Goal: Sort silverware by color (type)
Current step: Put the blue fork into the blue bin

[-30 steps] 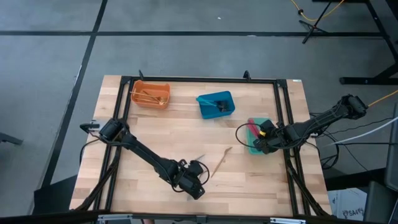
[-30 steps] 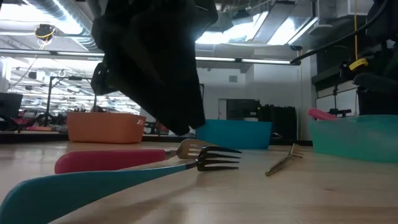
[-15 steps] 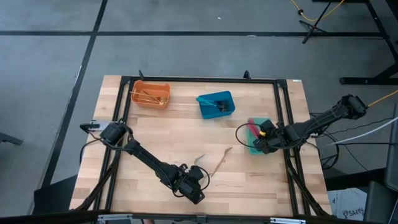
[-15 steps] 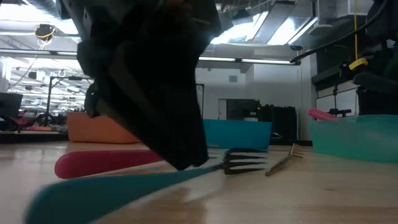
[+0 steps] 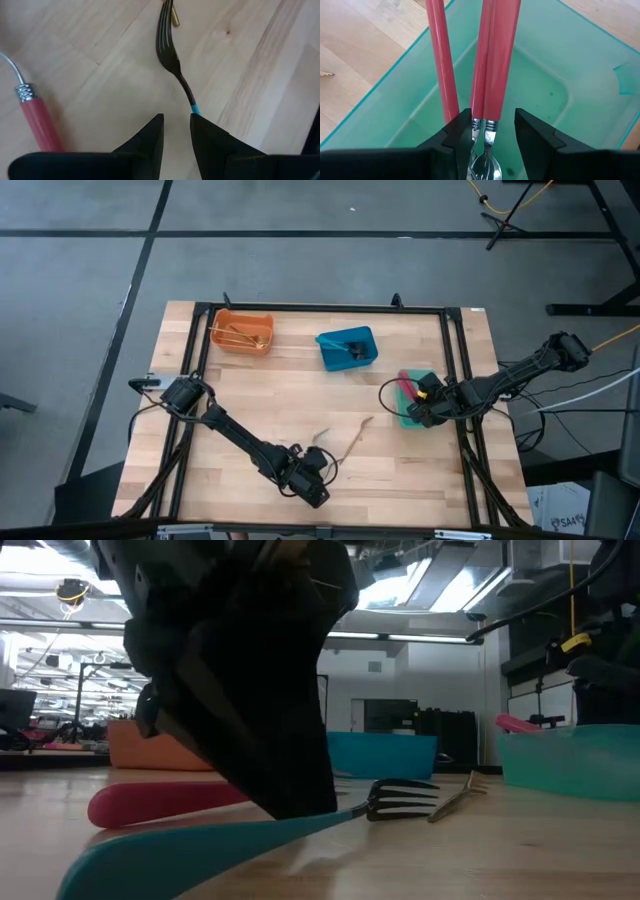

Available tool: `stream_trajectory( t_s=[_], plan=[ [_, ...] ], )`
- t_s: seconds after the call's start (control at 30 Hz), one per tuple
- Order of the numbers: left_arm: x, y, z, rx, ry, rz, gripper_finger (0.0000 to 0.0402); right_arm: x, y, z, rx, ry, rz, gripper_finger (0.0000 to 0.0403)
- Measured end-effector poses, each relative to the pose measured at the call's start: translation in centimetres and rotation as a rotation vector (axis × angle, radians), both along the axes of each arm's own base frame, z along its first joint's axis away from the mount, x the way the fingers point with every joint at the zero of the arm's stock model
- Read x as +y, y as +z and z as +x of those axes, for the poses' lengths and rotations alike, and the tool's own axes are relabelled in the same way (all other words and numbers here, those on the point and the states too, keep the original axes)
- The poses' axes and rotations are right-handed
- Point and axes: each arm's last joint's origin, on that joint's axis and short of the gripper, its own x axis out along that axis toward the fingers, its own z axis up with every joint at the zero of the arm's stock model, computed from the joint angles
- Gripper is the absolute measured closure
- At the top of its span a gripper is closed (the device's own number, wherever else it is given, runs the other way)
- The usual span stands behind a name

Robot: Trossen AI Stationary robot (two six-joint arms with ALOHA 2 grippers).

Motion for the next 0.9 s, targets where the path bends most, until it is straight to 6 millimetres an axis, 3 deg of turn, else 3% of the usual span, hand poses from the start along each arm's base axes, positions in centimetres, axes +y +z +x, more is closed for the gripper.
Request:
stream_trajectory(
  t_s=[0.43, 0.9],
  plan=[
    [-0.17, 0.93, 0.68, -0.089, 0.029, -0.062, 0.0312, 0.0, 0.0, 0.0, 0.0, 0.0, 0.0, 0.0265],
    [-0.13, 0.28, 0.67, -0.068, 0.003, -0.026, 0.0312, 0.0, 0.0, 0.0, 0.0, 0.0, 0.0, 0.0265]
  ],
)
